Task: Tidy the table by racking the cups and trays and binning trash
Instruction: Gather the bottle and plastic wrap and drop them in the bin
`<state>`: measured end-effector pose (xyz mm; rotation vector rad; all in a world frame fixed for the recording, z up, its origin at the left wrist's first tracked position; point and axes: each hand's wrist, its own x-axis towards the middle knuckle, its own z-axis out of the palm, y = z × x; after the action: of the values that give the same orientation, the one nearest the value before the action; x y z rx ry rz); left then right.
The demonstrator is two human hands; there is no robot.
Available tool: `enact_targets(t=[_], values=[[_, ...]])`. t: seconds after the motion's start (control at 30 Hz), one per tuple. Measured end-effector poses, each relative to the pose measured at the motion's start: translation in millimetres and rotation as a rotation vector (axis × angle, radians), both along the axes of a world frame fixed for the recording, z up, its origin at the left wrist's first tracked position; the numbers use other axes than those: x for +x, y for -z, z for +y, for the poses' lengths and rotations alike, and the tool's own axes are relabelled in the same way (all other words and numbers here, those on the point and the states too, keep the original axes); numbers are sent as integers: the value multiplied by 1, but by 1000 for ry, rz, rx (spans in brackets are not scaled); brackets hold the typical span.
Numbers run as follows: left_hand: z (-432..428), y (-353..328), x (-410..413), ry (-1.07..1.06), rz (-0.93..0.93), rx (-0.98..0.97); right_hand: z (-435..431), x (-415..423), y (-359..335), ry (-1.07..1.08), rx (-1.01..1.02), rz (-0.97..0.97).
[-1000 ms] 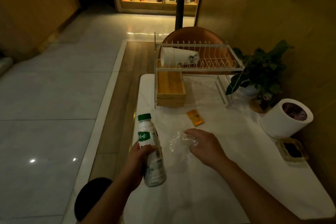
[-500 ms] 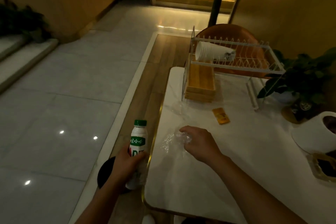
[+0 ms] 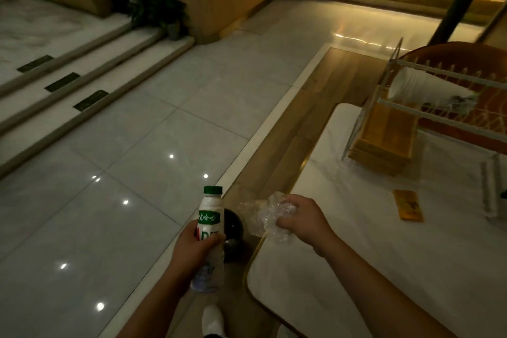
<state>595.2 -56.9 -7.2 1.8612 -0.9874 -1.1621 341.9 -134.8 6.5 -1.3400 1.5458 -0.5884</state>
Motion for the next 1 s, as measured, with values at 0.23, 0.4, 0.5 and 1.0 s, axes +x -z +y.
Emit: enact_targets(t=[0.23,0.4,0.5,1.0], values=[[7,16,51,-37,-30,19,-6,52,10,-37,34,43],[-9,30,106,25,-57,53,-3,99,20,29,52,150],[-21,44,142,83,-67,93,0,131,25,70,83,199],[-87,103,188,262,-164,351,-28,186,96,109,213,312]])
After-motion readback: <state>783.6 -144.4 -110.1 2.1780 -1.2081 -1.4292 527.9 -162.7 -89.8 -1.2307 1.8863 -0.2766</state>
